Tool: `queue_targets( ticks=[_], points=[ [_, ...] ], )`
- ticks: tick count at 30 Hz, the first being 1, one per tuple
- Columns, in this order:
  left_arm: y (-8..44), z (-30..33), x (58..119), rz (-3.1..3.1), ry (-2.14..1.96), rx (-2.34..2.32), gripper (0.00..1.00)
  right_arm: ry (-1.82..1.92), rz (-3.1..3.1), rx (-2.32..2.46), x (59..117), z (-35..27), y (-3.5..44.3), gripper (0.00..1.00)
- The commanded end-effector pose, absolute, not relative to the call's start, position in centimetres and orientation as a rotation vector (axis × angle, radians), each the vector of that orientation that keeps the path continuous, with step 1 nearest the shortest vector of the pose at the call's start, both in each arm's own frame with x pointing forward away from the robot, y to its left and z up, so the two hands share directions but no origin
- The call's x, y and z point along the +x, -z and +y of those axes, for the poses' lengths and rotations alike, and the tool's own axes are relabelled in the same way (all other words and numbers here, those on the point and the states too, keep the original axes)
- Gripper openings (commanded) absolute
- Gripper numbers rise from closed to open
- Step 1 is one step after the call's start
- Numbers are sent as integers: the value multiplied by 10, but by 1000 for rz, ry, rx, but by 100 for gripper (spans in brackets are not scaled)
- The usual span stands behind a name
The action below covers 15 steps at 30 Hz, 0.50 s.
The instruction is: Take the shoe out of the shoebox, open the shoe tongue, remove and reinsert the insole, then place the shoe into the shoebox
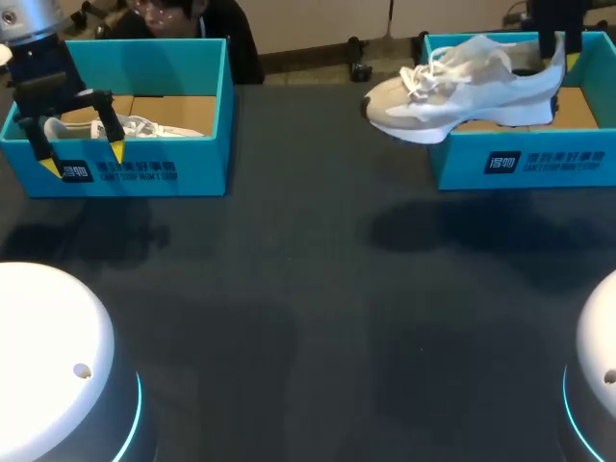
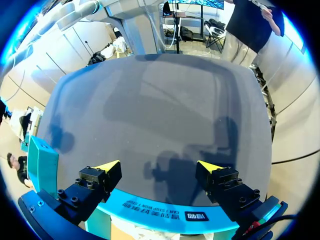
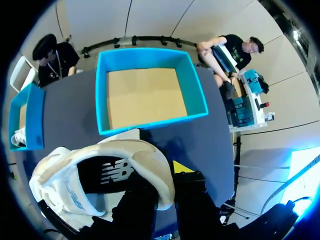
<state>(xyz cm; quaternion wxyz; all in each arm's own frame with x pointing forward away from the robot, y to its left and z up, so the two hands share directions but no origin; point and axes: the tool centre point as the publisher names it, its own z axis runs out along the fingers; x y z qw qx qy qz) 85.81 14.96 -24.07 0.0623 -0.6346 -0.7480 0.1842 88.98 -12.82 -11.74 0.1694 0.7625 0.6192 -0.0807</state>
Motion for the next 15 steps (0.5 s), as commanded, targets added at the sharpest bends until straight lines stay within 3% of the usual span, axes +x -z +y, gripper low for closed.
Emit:
queue_targets(
  ticks=[1, 15],
  points=[
    [241, 150, 857, -2264, -553, -1922, 100, 73, 1739, 2093, 868, -122, 119, 0],
    [241, 150, 857, -2264, -553, -1922, 100, 37, 1821, 2059, 816, -55, 135, 0]
  ],
)
